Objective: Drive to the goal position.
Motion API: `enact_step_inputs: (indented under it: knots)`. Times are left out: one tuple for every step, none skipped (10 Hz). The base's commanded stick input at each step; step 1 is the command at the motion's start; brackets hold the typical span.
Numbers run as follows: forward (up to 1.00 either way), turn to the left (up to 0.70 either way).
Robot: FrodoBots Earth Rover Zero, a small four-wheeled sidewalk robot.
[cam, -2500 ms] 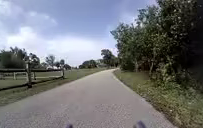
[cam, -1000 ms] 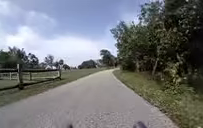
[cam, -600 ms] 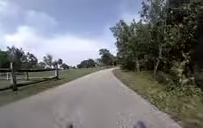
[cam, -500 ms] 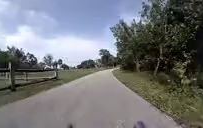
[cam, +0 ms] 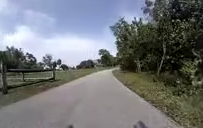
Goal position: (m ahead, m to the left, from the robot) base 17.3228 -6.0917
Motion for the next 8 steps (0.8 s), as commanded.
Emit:
enact_step_inputs:
  knots:
    - [0.70,0.00]
    - [0.70,0.00]
    - [0.70,0.00]
    - [0.70,0.00]
    - [0.70,0.00]
    - [0.70,0.00]
    - [0.70,0.00]
    - [0.70,0.00]
